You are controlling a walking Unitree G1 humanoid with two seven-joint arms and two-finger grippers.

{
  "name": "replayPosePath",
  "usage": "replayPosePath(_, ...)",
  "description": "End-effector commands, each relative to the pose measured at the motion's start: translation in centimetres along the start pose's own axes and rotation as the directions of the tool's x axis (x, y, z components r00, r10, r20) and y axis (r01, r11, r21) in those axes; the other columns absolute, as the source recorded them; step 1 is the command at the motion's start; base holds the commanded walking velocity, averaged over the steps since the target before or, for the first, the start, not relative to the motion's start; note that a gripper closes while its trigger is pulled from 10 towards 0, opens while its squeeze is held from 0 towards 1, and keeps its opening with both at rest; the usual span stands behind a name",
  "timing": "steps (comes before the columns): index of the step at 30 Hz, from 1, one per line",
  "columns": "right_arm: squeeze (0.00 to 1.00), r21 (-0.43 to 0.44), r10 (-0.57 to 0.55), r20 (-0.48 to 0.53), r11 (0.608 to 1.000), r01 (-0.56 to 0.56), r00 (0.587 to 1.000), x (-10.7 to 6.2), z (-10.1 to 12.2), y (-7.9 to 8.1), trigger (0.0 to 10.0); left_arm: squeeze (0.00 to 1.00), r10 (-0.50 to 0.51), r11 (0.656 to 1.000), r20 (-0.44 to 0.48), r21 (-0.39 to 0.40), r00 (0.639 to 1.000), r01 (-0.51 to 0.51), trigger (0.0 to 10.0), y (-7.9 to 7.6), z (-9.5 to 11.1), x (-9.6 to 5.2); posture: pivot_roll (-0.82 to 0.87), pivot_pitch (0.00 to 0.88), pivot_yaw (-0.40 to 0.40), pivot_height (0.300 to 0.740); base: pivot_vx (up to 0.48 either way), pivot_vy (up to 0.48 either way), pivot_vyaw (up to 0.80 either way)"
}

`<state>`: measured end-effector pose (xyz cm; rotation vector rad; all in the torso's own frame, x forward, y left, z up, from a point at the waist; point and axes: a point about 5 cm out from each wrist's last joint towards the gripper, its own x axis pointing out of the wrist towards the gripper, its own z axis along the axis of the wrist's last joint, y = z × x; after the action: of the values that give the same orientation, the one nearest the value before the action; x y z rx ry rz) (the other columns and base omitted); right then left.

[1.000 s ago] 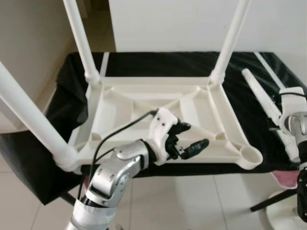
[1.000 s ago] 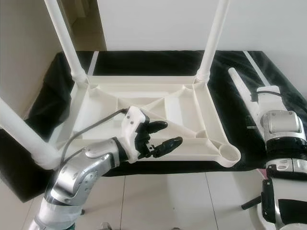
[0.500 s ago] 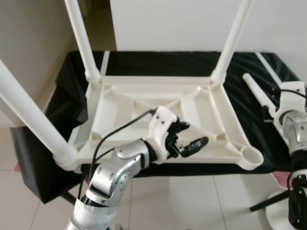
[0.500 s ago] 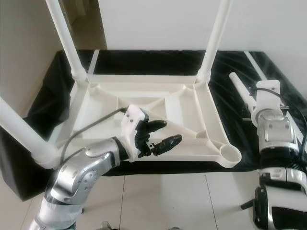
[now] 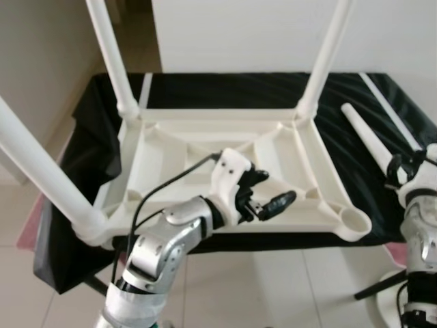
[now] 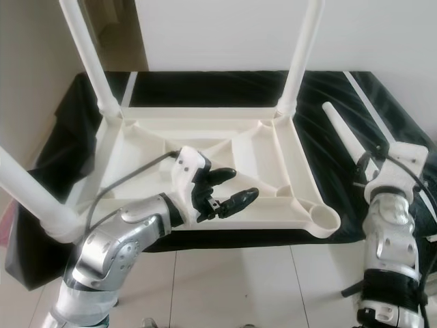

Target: Building children table

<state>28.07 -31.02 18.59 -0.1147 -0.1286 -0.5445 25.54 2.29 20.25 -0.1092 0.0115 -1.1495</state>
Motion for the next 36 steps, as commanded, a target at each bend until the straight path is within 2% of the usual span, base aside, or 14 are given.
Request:
replayPosePath(1, 0.0, 0.02, 0.003, 0.014, 1.0, -0.003, 1.0, -0.5, -0.2, 0.2, 10.0, 0.0, -0.013, 1.0, 0.008, 0.003, 1.0, 0.013, 10.0, -0.2, 0.5, 0.1, -0.05, 0.093, -0.009, 0.74, 0.0, 0.0, 0.0)
replayPosePath(2, 0.0, -0.042, -0.011, 0.058, 0.999, 0.013, 0.998, -2.0, -0.7, 0.2, 10.0, 0.0, -0.013, 1.0, 0.009, 0.004, 1.0, 0.013, 10.0, -0.1, 0.6, 0.0, -0.05, 0.095, -0.008, 0.74, 0.0, 0.0, 0.0)
replayPosePath(7, 0.0, -0.071, -0.023, 0.096, 0.997, 0.03, 0.995, -3.9, -1.5, -0.2, 10.0, 0.0, -0.011, 1.0, 0.008, 0.01, 1.0, 0.011, 10.0, 0.0, 0.7, 0.0, -0.05, 0.095, -0.003, 0.74, 0.0, 0.0, 0.0)
replayPosePath(9, 0.0, -0.13, -0.027, 0.1, 0.991, 0.04, 0.995, -4.9, -2.3, -0.6, 10.0, 0.0, -0.009, 1.0, 0.006, 0.014, 1.0, 0.009, 10.0, 0.0, 0.7, 0.0, -0.05, 0.094, -0.005, 0.74, 0.0, 0.0, 0.0)
replayPosePath(13, 0.0, -0.151, -0.03, 0.1, 0.988, 0.045, 0.995, -5.3, -2.5, -0.8, 10.0, 0.0, -0.008, 1.0, 0.006, 0.016, 1.0, 0.008, 10.0, 0.0, 0.7, 0.1, -0.05, 0.094, -0.005, 0.74, 0.0, 0.0, 0.0)
replayPosePath(14, 0.0, -0.196, -0.058, 0.116, 0.977, 0.08, 0.992, -5.7, -2.7, -1.6, 10.0, 0.0, -0.008, 1.0, 0.005, 0.017, 1.0, 0.008, 10.0, 0.0, 0.6, 0.1, -0.06, 0.092, -0.003, 0.74, 0.0, 0.0, 0.0)
replayPosePath(18, 0.0, -0.237, -0.097, 0.132, 0.963, 0.126, 0.987, -6.1, -3.0, -2.6, 10.0, 0.0, -0.009, 1.0, 0.004, 0.018, 1.0, 0.009, 10.0, 0.0, 0.6, 0.2, -0.06, 0.092, -0.003, 0.74, 0.0, 0.0, 0.0)
replayPosePath(20, 0.0, -0.272, -0.157, 0.125, 0.944, 0.186, 0.98, -6.4, -3.7, -3.8, 10.0, 0.0, -0.011, 1.0, 0.008, 0.015, 1.0, 0.011, 10.0, 0.0, 0.7, 0.3, -0.06, 0.09, -0.003, 0.74, 0.0, 0.0, 0.0)
replayPosePath(23, 0.0, -0.269, -0.244, 0.092, 0.927, 0.261, 0.965, -6.3, -4.6, -4.9, 10.0, 0.0, -0.017, 1.0, 0.005, 0.024, 1.0, 0.017, 10.0, -0.1, 0.7, 0.5, -0.06, 0.088, -0.003, 0.74, 0.0, 0.0, 0.0)
replayPosePath(25, 0.0, -0.269, -0.244, 0.092, 0.927, 0.261, 0.965, -6.3, -4.6, -4.9, 10.0, 0.0, -0.017, 1.0, 0.005, 0.024, 1.0, 0.017, 10.0, -0.1, 0.7, 0.5, -0.06, 0.088, -0.003, 0.74, 0.0, 0.0, 0.0)
replayPosePath(29, 0.0, -0.161, -0.327, 0.026, 0.931, 0.326, 0.945, -6.0, -5.7, -5.6, 10.0, 0.0, -0.025, 0.999, 0.008, 0.027, 1.0, 0.025, 10.0, -0.3, 0.7, 0.8, -0.06, 0.084, -0.002, 0.74, 0.0, 0.0, 0.0)
replayPosePath(31, 0.0, -0.161, -0.327, 0.026, 0.931, 0.326, 0.945, -6.0, -5.7, -5.6, 10.0, 0.0, -0.025, 0.999, 0.008, 0.027, 1.0, 0.025, 10.0, -0.3, 0.7, 0.8, -0.06, 0.084, -0.002, 0.74, 0.0, 0.0, 0.0)
replayPosePath(35, 0.0, -0.061, -0.335, -0.016, 0.941, 0.334, 0.942, -5.2, -6.3, -5.8, 10.0, 0.0, -0.032, 0.999, 0.01, 0.03, 0.999, 0.032, 10.0, -0.4, 0.9, 0.8, -0.06, 0.079, 0.001, 0.74, 0.0, 0.0, 0.0)
replayPosePath(36, 0.0, -0.009, -0.307, -0.037, 0.952, 0.307, 0.951, -4.8, -6.5, -5.7, 10.0, 0.0, -0.033, 0.999, 0.011, 0.031, 0.999, 0.033, 10.0, -0.4, 0.9, 0.8, -0.06, 0.073, 0.004, 0.74, 0.0, 0.0, 0.0)
